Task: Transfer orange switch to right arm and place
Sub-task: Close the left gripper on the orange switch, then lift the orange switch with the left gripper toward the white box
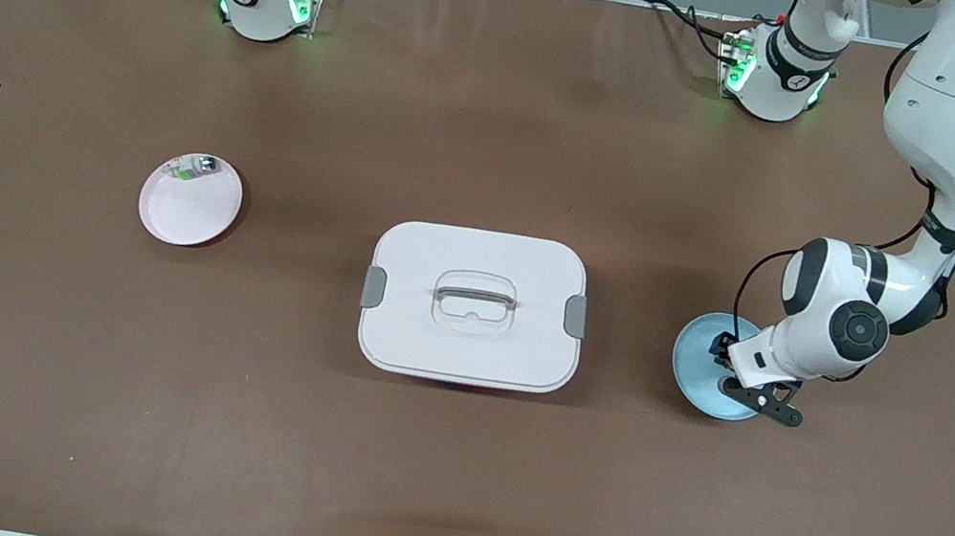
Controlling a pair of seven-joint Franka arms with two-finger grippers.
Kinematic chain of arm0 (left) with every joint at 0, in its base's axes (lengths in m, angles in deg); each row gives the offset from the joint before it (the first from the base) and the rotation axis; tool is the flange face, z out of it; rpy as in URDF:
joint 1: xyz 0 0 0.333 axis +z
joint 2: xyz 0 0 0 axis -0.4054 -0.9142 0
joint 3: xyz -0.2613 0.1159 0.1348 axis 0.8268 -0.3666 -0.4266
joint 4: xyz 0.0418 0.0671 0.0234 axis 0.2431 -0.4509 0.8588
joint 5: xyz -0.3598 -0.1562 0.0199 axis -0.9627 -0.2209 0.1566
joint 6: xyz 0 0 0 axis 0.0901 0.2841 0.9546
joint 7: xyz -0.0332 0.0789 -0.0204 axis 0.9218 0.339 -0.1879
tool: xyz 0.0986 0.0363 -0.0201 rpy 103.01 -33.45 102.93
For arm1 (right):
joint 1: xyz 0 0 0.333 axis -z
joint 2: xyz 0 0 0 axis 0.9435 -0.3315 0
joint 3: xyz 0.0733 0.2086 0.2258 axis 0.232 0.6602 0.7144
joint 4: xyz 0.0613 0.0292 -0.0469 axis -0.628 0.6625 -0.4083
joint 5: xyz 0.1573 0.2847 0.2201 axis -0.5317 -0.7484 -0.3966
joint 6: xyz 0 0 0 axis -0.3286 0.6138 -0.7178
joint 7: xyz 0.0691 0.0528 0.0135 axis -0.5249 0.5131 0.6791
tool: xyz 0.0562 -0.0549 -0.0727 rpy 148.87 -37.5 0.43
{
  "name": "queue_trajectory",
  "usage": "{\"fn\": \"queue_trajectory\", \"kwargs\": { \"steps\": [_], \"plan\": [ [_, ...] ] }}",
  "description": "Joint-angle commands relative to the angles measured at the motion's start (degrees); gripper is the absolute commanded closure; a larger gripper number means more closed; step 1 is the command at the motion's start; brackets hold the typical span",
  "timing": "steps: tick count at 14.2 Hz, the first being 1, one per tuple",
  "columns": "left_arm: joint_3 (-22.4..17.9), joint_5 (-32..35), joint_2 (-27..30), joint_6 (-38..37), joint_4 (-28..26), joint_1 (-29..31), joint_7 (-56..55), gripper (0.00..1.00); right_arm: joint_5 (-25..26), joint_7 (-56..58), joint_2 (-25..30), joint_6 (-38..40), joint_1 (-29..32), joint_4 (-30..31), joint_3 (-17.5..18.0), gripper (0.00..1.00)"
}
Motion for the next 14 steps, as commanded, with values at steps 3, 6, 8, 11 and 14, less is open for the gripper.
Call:
{"fn": "queue_trajectory", "kwargs": {
  "steps": [3, 6, 8, 11, 14],
  "plan": [
    [1.1, -1.0, 4.4, -7.6, 2.5, 0.1, -8.4, 0.67, 0.8, 0.3, 0.1, -0.5, 0.6, 0.1, 0.1, 0.0],
    [2.1, -2.8, 6.4, -19.9, 9.4, 0.5, -16.7, 0.67, 0.7, 0.3, 0.1, -0.6, 0.7, 0.1, 0.1, 0.0],
    [1.9, -9.1, 6.3, -28.7, 16.3, -0.2, -24.7, 0.67, 0.7, 0.3, 0.1, -0.6, 0.7, 0.1, 0.1, 0.0],
    [2.8, -11.0, 7.0, -36.7, 22.5, 0.0, -35.3, 0.68, 0.7, 0.3, 0.0, -0.6, 0.8, 0.1, 0.1, 0.0],
    [3.0, -21.0, 10.7, -37.4, 23.7, 0.5, -49.8, 0.68, 0.7, 0.3, 0.0, -0.5, 0.8, 0.4, 0.1, 0.0]
  ]
}}
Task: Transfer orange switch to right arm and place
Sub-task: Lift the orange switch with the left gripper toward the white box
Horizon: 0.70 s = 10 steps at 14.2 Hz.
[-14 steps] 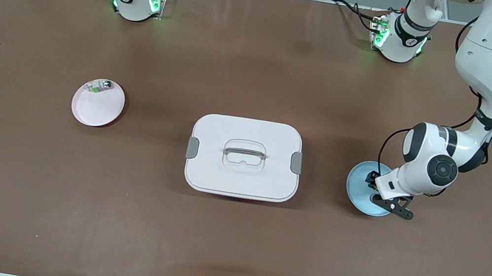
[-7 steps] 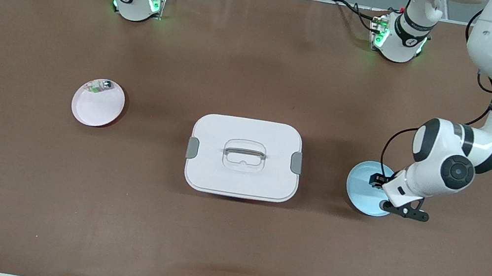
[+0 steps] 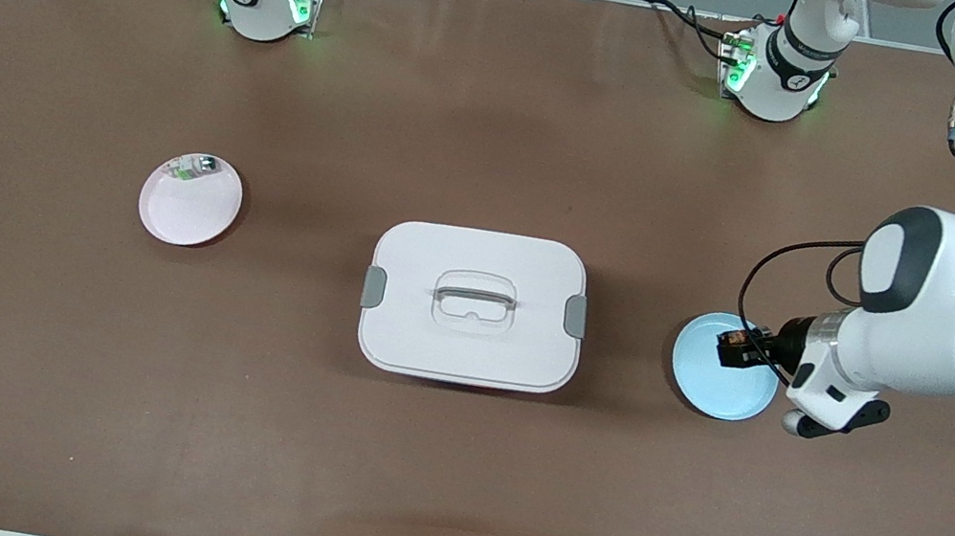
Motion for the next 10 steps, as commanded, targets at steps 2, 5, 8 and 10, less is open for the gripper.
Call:
{"fn": "queue_trajectory", "kwargs": {
  "steps": [2, 5, 8, 10],
  "plan": [
    [0.8, -7.0, 4.3, -1.5, 2.0, 0.9, -15.8, 0.68, 0.6, 0.3, 0.0, -0.3, 0.5, 0.2, 0.3, 0.0],
    [0.6, -14.5, 7.8, -1.5, 2.0, 0.8, -27.3, 0.69, 0.6, 0.3, 0.0, -0.4, 0.6, 0.2, 0.3, 0.0],
    [0.9, -17.9, 10.4, -1.5, 2.0, 0.6, -38.1, 0.69, 0.6, 0.3, 0.0, -0.6, 1.2, 0.1, 0.3, 0.0],
    [0.9, -21.6, 12.1, -0.5, 2.0, 0.1, -44.6, 0.69, 0.4, 0.4, 0.0, -0.8, 1.6, 0.0, 0.3, 0.0]
  ]
}}
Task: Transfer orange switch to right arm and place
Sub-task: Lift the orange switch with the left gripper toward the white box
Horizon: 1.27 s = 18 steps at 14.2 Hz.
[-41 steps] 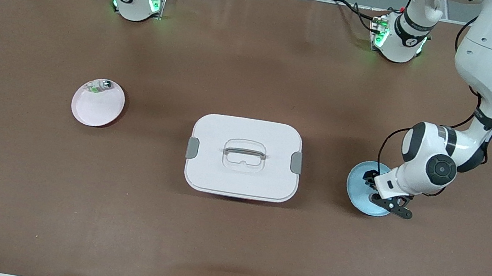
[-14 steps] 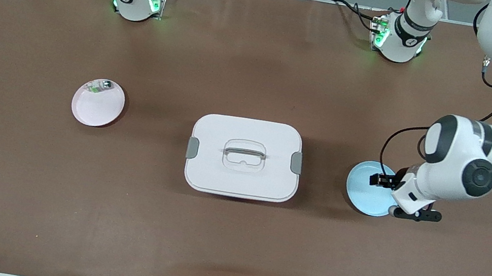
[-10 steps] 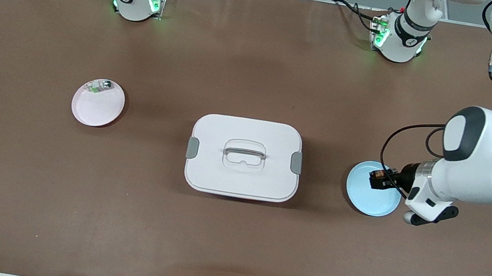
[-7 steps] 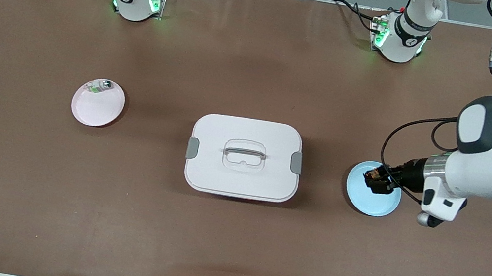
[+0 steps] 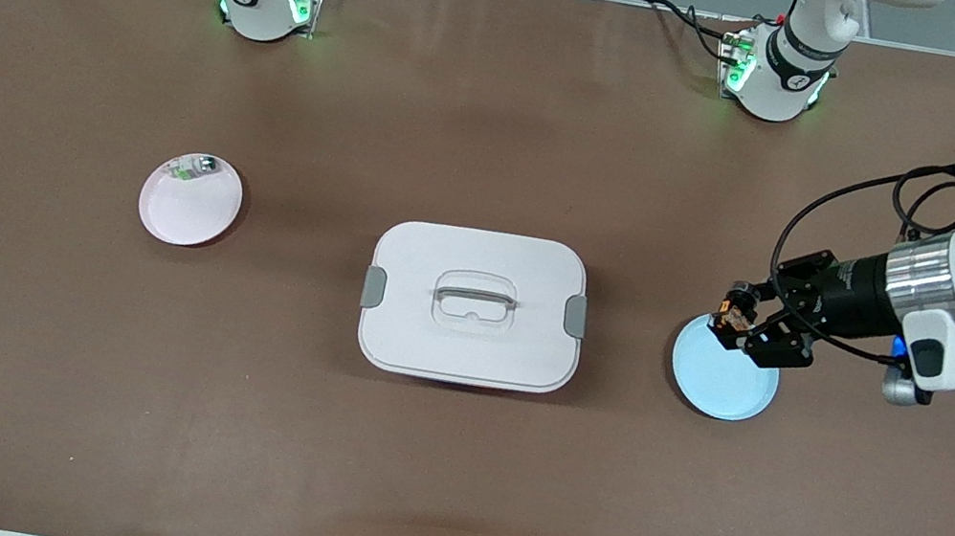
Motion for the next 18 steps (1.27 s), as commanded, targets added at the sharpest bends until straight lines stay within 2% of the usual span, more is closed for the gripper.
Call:
{"fn": "queue_trajectory", "kwargs": {
  "steps": [1, 8, 11, 16, 18],
  "plan": [
    [0.7, -5.1, 2.4, 0.8, -0.3, -0.1, -7.5, 0.69, 0.5, 0.4, 0.0, -0.4, 1.1, -0.4, 0.4, 0.0],
    [11.4, -6.0, 2.4, 11.0, -0.3, -0.2, -25.4, 0.69, 1.0, -0.6, 0.1, -0.2, 1.8, -1.3, 0.4, 0.0],
    [15.1, -5.3, 1.9, 11.8, -0.6, -0.9, -29.2, 0.69, 1.1, -0.4, -0.6, -0.1, 2.0, -1.0, 0.4, 0.0],
    [15.6, -0.3, 0.9, 11.7, -1.0, -7.3, -35.0, 0.69, -0.1, 0.2, -2.0, 1.8, 1.0, -0.8, 1.0, 0.0],
    [15.5, 0.2, -0.1, 11.8, -0.7, -9.2, -35.7, 0.69, -2.8, -0.4, -1.7, 3.5, -1.9, -0.9, 1.0, 0.0]
  ]
}}
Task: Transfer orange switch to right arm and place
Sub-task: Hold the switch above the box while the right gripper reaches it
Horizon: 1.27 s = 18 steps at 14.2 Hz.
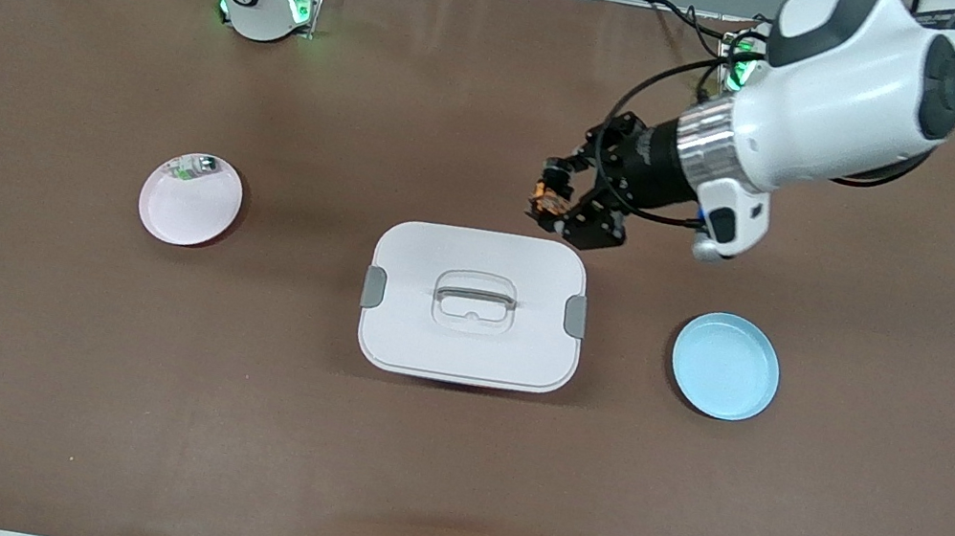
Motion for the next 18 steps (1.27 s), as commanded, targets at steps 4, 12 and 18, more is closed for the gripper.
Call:
{"fn": "queue_trajectory", "kwargs": {
  "steps": [4, 12, 18],
  "plan": [
    [0.3, 3.4, -1.0, 1.5, 0.2, -4.8, -5.2, 0.69, -18.7, -0.6, 0.4, 2.5, -3.0, 1.1, 0.2, 0.0],
    [0.3, 4.7, -2.4, 5.0, 0.2, -6.4, -7.3, 0.69, -37.0, -9.8, 5.9, -20.2, -15.3, 19.3, 0.3, 0.0],
    [0.3, 5.6, -2.7, 5.1, 0.1, -6.4, -7.3, 0.69, -46.3, -10.0, 8.3, -30.5, -21.8, 26.4, 0.3, 0.0]
  ]
}}
